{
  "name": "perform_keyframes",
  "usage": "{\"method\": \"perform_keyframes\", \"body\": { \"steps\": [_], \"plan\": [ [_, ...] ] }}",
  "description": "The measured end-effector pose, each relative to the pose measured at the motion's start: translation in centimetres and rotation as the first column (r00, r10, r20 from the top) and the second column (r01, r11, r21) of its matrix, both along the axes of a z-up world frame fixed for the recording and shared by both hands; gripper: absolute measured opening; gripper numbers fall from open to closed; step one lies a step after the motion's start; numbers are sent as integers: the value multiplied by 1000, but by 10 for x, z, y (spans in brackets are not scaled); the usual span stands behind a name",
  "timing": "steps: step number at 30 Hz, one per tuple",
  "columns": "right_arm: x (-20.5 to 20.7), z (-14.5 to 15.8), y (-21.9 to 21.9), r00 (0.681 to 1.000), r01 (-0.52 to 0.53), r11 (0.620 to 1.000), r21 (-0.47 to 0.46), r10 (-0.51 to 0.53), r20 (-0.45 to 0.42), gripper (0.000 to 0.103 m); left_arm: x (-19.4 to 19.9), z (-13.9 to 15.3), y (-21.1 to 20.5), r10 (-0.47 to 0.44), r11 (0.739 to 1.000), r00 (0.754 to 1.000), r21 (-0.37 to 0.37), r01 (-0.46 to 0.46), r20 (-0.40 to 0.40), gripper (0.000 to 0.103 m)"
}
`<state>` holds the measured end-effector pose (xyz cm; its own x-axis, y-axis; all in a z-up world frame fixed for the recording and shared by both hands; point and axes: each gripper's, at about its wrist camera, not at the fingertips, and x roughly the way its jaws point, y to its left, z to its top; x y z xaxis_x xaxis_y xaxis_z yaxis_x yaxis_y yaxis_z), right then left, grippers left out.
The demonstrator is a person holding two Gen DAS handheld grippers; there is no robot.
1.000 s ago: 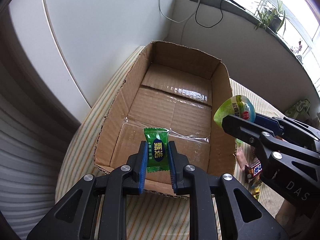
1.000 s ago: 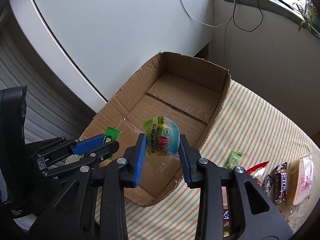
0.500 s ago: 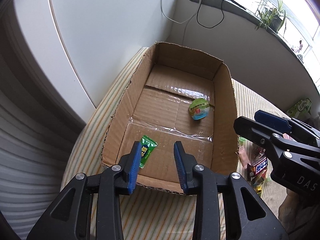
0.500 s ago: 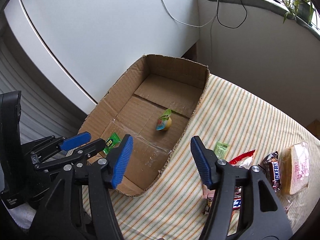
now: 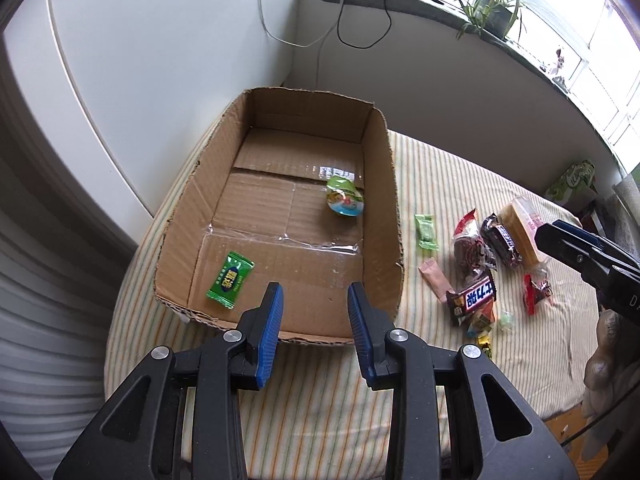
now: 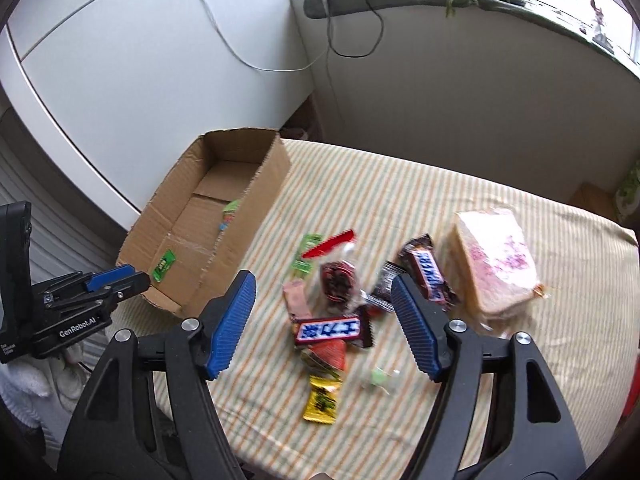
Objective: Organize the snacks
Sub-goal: 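Grasp the yellow candy with the left tool while the right tool grasps the red date bag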
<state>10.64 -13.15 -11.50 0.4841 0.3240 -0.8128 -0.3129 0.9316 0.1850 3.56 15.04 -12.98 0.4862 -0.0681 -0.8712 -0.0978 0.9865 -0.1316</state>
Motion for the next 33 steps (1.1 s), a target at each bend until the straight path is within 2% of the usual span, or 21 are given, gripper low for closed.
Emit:
{"method": "perform_keyframes", "body": {
  "steps": [8, 16, 19, 23, 27, 30, 33],
  "plan": [
    [-18, -11, -79, 985, 163, 985, -51, -166, -53, 73, -6, 1, -34, -75, 996, 997, -45, 74, -14, 32],
    [-31, -29, -124, 958, 260, 964, -48, -264, -110, 73, 1, -5, -75, -184, 982, 982, -57, 183, -28, 32],
    [-37, -35, -131, 953, 276, 959, -57, -281, -116, 73, 3, -14, -89, -218, 974, 975, -71, 214, -53, 32],
    [-41, -43, -137, 945, 294, 955, -47, -297, -139, 73, -2, -29, -107, -252, 963, 962, -129, 238, -105, 32],
    [-38, -50, -136, 939, 302, 952, -41, -305, -158, 73, -7, -42, -130, -300, 949, 944, -140, 281, -139, 32],
    [-31, -53, -133, 940, 297, 954, -36, -299, -163, 73, -8, -49, -143, -319, 943, 936, -144, 299, -150, 42],
    [-21, -60, -126, 940, 285, 957, -61, -291, -178, 73, -6, -55, -150, -322, 942, 933, -148, 300, -162, 42]
  ]
}}
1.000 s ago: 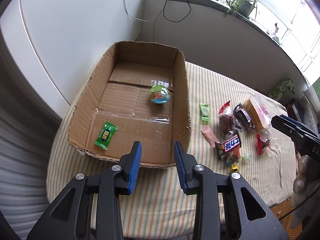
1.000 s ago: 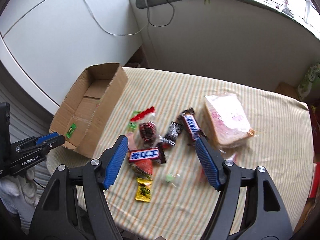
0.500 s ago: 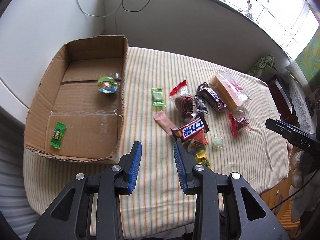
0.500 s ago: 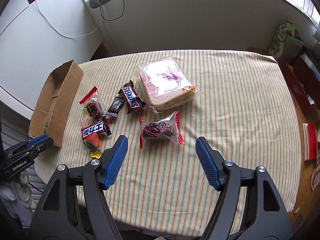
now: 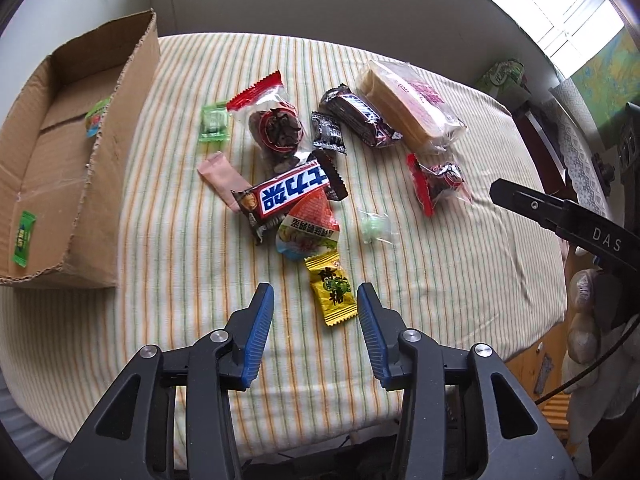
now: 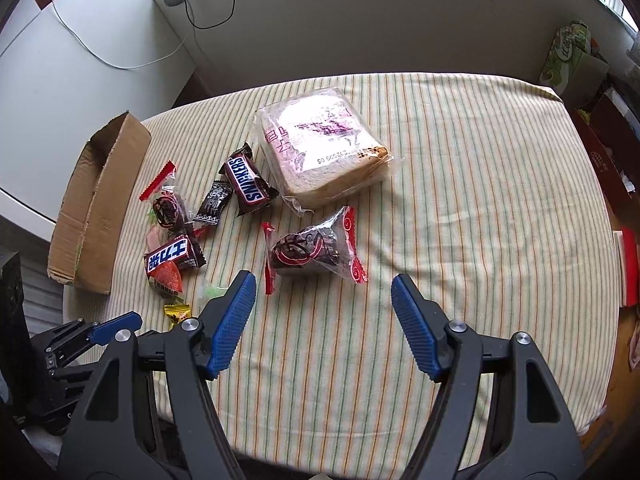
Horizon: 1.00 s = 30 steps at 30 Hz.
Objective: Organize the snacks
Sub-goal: 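Grasp the yellow candy with the left tool while the right tool grasps the red date bag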
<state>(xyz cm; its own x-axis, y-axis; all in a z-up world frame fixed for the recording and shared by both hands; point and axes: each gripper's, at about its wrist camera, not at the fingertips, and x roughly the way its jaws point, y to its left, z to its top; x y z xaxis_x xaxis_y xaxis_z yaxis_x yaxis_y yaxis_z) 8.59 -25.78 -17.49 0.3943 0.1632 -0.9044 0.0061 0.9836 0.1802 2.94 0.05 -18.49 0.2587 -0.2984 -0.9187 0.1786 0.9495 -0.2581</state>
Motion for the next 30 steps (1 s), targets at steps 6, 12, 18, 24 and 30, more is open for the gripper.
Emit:
{"method": "perform_keyframes", "body": {
  "steps": [6, 12, 18, 24, 30],
  "plan": [
    [20, -20, -3, 991, 89, 991, 97, -78, -113, 73, 7, -14, -9, 12, 1000, 1000, 29, -11, -29, 42],
    [29, -31, -21, 957, 254, 936, 242, -208, -202, 73, 7, -24, -10, 14, 999, 999, 34, -13, -50, 42],
    [42, -41, -23, 930, 322, 922, 217, -265, -254, 73, 5, -27, -13, 9, 999, 999, 42, -7, -43, 42],
    [53, -51, -7, 932, 291, 942, 170, -239, -273, 64, 6, -28, -19, 0, 999, 999, 48, 2, -36, 42],
    [55, -50, 12, 951, 223, 965, 140, -184, -248, 60, 9, -32, -35, -23, 995, 1000, 101, 25, -19, 37]
  ]
}}
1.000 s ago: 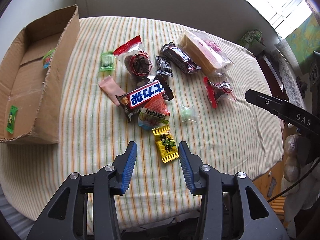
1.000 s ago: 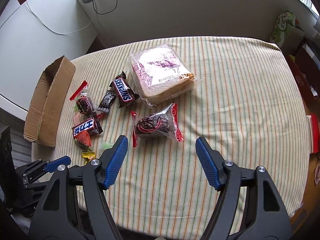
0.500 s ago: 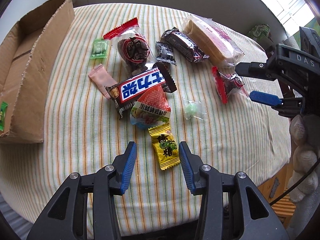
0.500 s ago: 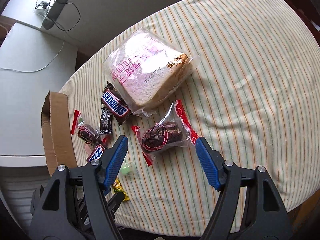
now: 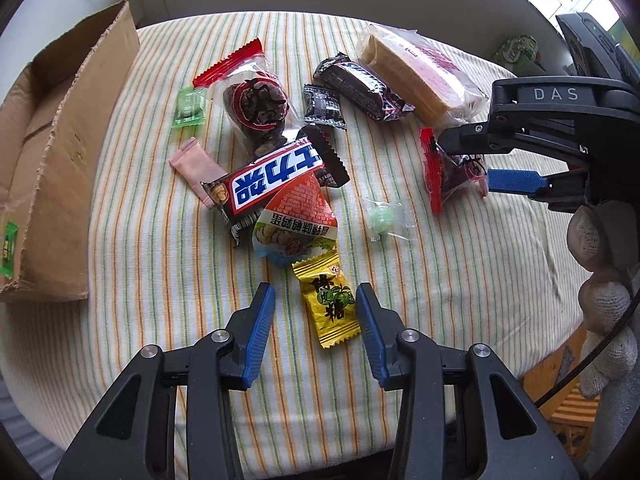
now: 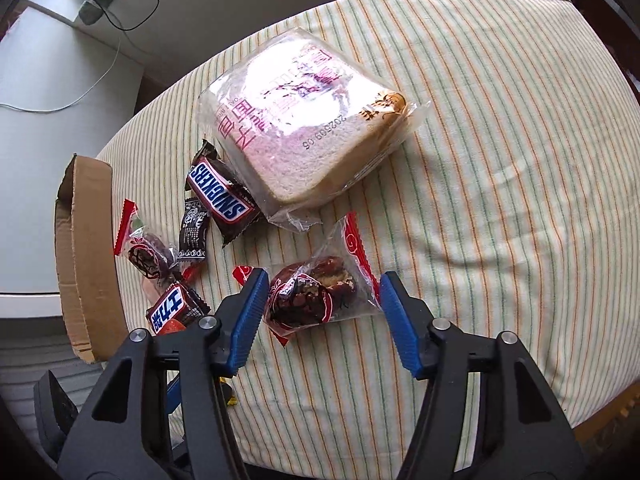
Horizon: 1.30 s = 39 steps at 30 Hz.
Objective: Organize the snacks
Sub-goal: 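Grasp the yellow candy with the left tool while the right tool grasps the red date bag, then carry the yellow candy and date bag into the box and release both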
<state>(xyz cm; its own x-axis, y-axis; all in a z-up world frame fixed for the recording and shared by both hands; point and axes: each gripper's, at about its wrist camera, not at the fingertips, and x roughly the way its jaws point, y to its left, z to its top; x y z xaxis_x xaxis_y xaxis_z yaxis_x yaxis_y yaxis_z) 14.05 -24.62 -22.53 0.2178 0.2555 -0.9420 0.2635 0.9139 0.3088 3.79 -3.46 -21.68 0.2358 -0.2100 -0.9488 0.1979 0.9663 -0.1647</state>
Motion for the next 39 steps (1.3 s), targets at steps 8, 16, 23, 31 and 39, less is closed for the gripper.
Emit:
{"method": "perform_keyframes", "body": {
  "steps": [8, 16, 23, 31, 39],
  "plan": [
    [-6, -1, 26, 997, -67, 998, 0, 67, 24, 53, 2, -2, 6, 31, 999, 1000, -6, -31, -1, 12],
    [-11, -2, 48, 993, -107, 994, 11, 106, 43, 47, -2, -2, 19, 63, 996, 998, -58, -64, -18, 10],
    [-25, 2, 40, 992, -119, 993, 13, 119, 49, 47, -8, 3, 50, 132, 987, 990, -90, -136, -42, 9],
    [-43, 10, 33, 986, -156, 988, -12, 156, 58, 46, -11, 21, 74, 164, 982, 986, -100, -163, 2, 8],
    [-47, 10, 24, 986, -159, 987, -28, 160, 56, 46, -2, 12, 61, 122, 987, 992, -109, -120, 14, 7]
  ]
}}
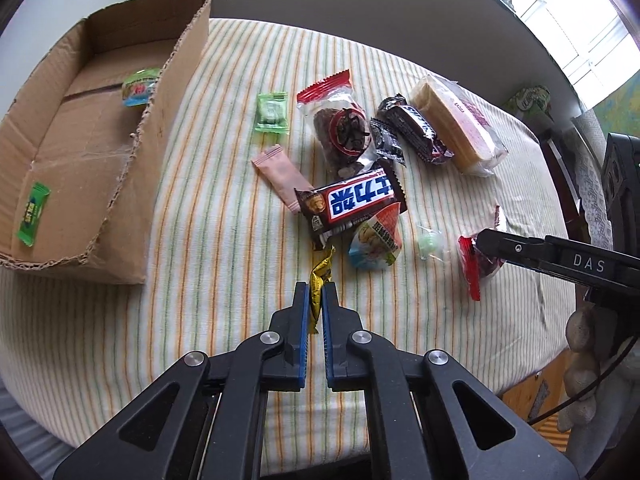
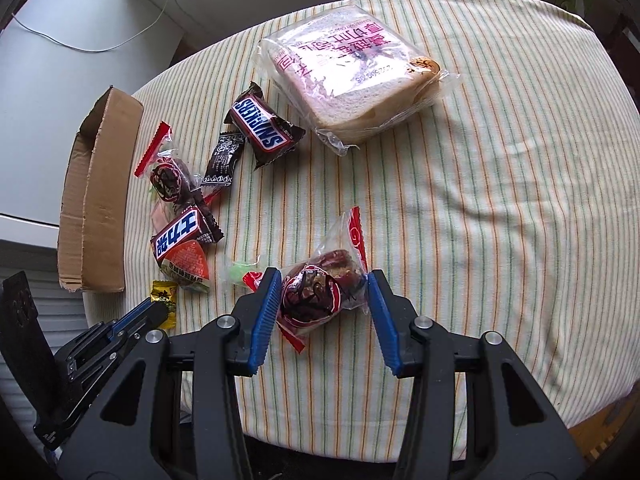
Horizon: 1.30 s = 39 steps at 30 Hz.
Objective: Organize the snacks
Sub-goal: 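Carry the yellow candy and date bag into the box and release both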
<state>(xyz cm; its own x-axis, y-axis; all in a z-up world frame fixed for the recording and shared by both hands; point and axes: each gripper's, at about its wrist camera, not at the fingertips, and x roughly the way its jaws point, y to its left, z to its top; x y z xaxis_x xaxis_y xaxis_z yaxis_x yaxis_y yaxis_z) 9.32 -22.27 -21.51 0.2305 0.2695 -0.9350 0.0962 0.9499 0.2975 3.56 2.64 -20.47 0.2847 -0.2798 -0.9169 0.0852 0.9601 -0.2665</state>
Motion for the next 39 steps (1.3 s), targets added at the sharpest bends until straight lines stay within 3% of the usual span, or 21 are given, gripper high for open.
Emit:
{"method": "perform_keyframes", "body": {
  "steps": [3, 14, 23, 32, 39],
  "plan": [
    [-2, 2, -4, 1000, 3, 1000, 2, -3, 7, 46, 10, -5, -16, -18, 1000, 1000, -4, 18, -22, 16],
    [0, 1, 4, 1000, -6, 1000, -14, 6, 14, 46, 16, -12, -17, 2, 1000, 1000, 17, -2, -2, 10],
    [2, 22, 13, 998, -42, 999, -11, 43, 54, 46, 8, 12, 12, 48, 999, 999, -22, -47, 25, 10],
    [11, 55, 58, 980, -160, 987, -19, 161, 120, 46, 11, 49, 48, 109, 994, 990, -36, -106, 95, 10],
    [19, 77, 111, 939, -291, 954, -67, 298, 170, 46, 13, 64, 78, 167, 986, 977, -22, -166, 130, 10]
  ]
}}
